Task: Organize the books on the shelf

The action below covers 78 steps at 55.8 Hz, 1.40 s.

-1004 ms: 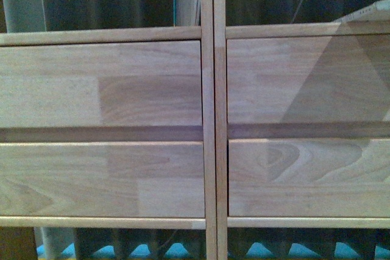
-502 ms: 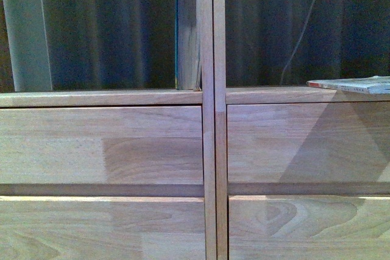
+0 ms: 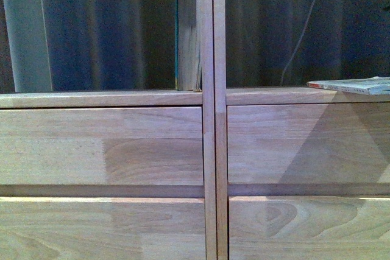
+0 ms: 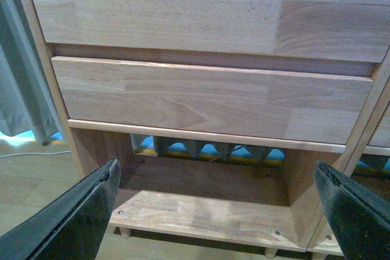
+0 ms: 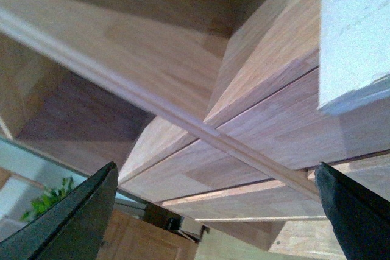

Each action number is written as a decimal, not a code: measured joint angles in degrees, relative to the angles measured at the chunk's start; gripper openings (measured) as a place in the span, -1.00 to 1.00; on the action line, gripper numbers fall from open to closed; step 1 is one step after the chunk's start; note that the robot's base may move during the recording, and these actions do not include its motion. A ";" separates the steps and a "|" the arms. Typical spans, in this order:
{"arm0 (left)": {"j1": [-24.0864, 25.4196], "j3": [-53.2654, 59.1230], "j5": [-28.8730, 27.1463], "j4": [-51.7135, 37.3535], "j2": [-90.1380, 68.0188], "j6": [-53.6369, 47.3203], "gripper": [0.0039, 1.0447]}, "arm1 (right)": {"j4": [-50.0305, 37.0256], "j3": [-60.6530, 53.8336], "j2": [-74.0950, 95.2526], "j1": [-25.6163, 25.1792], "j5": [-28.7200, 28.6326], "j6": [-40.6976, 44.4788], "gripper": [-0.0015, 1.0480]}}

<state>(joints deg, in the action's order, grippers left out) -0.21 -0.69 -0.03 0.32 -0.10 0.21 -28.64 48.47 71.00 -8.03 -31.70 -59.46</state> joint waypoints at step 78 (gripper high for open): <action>0.00 0.00 0.02 0.00 0.00 0.00 0.86 | 5.53 16.87 18.75 -6.23 9.51 -11.91 -0.03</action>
<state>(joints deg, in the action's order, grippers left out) -0.21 -0.69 -0.01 0.32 -0.10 0.21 -23.11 65.34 89.76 -14.26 -22.20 -71.37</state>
